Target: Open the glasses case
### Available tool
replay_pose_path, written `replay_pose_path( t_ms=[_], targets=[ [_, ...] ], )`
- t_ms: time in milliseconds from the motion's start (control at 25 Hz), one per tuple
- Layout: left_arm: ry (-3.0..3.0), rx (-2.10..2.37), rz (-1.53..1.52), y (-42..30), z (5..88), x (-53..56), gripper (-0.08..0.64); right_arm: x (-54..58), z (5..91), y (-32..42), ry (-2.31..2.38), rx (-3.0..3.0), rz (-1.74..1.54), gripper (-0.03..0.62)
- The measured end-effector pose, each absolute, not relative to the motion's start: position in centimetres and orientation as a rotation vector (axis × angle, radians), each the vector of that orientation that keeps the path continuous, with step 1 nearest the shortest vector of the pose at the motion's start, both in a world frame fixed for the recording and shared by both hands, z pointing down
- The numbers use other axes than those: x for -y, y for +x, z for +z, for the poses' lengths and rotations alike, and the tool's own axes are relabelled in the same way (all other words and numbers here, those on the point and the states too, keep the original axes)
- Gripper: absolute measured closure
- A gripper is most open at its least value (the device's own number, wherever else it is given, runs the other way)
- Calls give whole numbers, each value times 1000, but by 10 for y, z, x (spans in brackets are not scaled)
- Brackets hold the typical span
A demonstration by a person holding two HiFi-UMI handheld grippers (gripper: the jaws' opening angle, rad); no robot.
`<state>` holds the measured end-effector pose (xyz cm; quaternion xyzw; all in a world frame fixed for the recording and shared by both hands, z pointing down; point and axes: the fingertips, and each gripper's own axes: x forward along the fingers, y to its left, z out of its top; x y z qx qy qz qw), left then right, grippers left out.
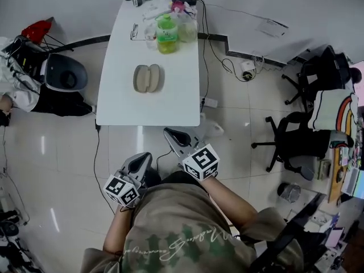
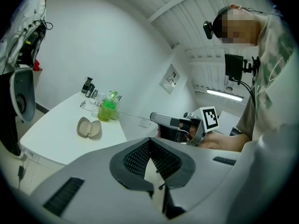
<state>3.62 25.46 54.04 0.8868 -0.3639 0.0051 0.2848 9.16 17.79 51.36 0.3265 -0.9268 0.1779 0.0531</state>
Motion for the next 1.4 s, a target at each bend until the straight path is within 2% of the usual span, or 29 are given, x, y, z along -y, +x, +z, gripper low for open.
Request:
replay_pose_path(
  t_ms=[200,360,480,720,880,1040,1240,1320,1400],
  targets=[
    [2360,855,169,28,605,-273,552,-193,530,83,1050,2780,564,581],
    [2394,725,644,-15,702,-326,552,-220,537,70,1097,2735,544,583],
    [2273,608,989,-86,794,-390,552,-232,549,48,1112,2673,519,583],
    [1355,776,870,-281,893,-523,552,-246,557,14,1128,2611,520,583],
    [1314,654,1068,-337,904,-580,552,-256,563,4,1137,2566,512,583],
    [1387,506,1263,-336,917,-573,552,-269,567,2,1177,2548,530,583],
    [1616,556,1416,-281,900,-464,552,-274,563,-5,1213,2584,488,583],
    [1903,659,1231,-220,857,-400,552,-278,558,-5,1228,2591,464,583],
    [2233,759,896,-145,797,-331,552,-280,549,-2,1250,2593,431,583]
  ],
)
